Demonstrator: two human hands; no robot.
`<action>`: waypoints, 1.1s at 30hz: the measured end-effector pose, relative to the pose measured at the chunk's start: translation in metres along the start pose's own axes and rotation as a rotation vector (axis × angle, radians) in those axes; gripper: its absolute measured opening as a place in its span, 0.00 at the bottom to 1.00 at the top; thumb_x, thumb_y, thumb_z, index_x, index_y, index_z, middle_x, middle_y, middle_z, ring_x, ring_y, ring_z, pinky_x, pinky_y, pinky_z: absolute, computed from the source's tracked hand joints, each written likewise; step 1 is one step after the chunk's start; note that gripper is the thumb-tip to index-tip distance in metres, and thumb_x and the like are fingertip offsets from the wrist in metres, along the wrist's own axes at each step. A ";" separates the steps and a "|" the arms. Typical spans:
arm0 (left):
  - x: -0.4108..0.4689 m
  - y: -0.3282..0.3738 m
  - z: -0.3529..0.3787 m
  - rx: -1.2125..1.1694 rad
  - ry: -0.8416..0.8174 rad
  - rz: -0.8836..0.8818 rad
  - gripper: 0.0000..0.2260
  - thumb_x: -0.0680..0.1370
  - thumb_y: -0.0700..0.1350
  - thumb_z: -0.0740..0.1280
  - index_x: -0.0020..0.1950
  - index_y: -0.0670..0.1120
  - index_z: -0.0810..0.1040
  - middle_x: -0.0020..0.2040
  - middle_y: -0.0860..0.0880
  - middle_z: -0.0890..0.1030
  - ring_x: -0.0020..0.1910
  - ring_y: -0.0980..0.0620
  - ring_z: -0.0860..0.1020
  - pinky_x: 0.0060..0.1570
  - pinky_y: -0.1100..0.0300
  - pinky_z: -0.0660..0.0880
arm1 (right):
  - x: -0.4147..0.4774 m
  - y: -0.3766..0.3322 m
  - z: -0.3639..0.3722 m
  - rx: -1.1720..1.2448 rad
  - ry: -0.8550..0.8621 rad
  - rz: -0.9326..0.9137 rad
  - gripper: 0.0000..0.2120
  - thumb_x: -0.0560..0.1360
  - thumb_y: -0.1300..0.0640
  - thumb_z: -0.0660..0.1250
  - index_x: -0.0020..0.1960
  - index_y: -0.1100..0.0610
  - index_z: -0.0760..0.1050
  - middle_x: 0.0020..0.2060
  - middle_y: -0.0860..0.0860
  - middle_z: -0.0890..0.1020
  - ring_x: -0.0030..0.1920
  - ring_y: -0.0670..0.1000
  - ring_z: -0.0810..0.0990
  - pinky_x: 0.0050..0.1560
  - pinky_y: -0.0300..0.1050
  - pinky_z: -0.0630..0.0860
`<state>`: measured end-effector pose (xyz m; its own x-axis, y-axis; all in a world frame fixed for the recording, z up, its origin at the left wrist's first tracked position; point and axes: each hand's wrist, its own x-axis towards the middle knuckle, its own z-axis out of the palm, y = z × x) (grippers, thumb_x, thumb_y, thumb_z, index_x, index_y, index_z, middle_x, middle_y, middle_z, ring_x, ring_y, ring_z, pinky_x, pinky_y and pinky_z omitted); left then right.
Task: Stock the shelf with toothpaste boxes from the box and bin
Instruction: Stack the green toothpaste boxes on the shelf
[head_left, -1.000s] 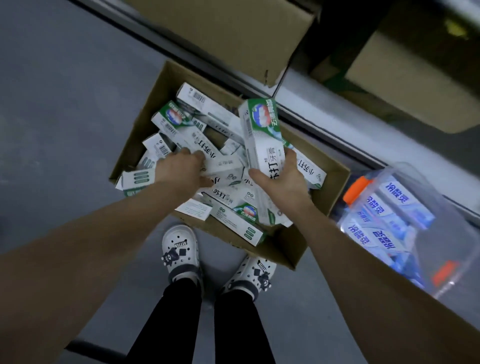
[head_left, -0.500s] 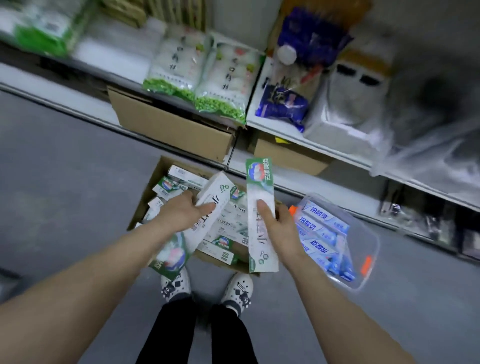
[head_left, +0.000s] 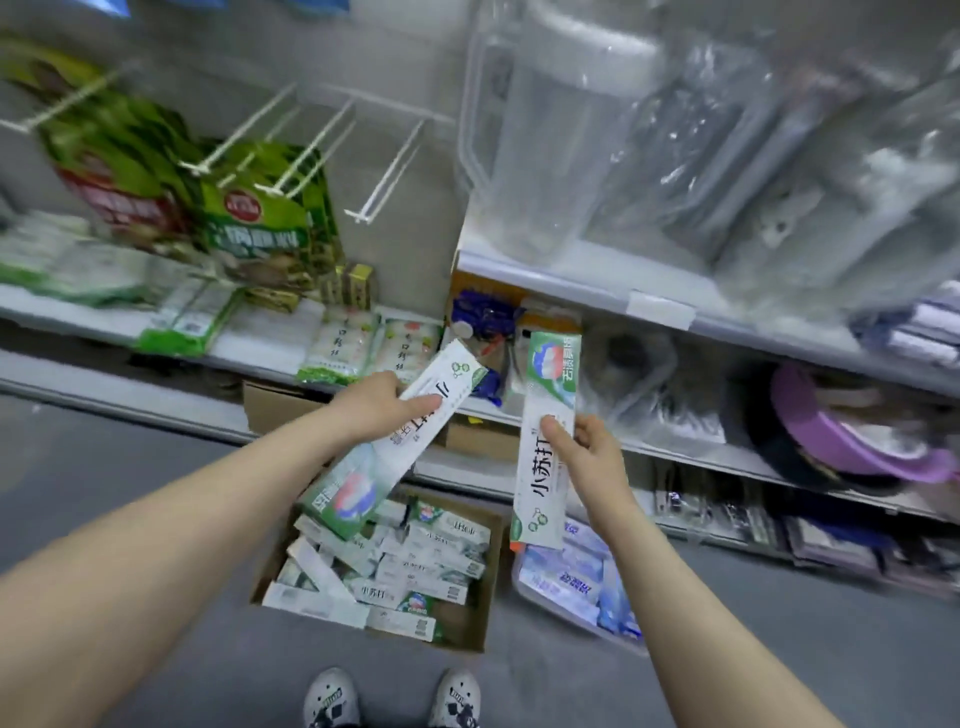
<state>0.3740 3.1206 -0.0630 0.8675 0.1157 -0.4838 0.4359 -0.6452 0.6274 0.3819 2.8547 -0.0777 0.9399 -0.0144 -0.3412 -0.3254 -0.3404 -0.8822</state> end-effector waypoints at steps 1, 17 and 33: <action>-0.007 0.013 -0.010 0.020 0.015 0.032 0.23 0.74 0.65 0.66 0.56 0.46 0.77 0.50 0.47 0.82 0.47 0.47 0.80 0.52 0.52 0.77 | -0.005 -0.016 -0.008 0.014 0.013 -0.019 0.16 0.74 0.49 0.73 0.55 0.57 0.75 0.46 0.52 0.85 0.45 0.51 0.84 0.49 0.52 0.81; -0.094 0.182 -0.147 0.032 0.208 0.451 0.22 0.74 0.64 0.66 0.46 0.45 0.78 0.42 0.48 0.82 0.42 0.50 0.81 0.39 0.57 0.71 | -0.059 -0.211 -0.095 0.253 0.224 -0.372 0.20 0.77 0.48 0.69 0.62 0.58 0.69 0.52 0.55 0.84 0.48 0.52 0.85 0.50 0.57 0.81; -0.137 0.291 -0.230 -0.282 0.388 0.675 0.14 0.76 0.56 0.69 0.46 0.45 0.81 0.41 0.47 0.85 0.36 0.50 0.82 0.35 0.60 0.74 | -0.071 -0.385 -0.195 0.679 0.309 -0.685 0.20 0.77 0.53 0.70 0.62 0.60 0.65 0.50 0.58 0.82 0.45 0.55 0.85 0.41 0.49 0.82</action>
<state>0.4370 3.0908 0.3257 0.9626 0.0576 0.2646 -0.2094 -0.4614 0.8622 0.4604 2.8038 0.3491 0.9005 -0.2922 0.3219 0.3947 0.2389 -0.8872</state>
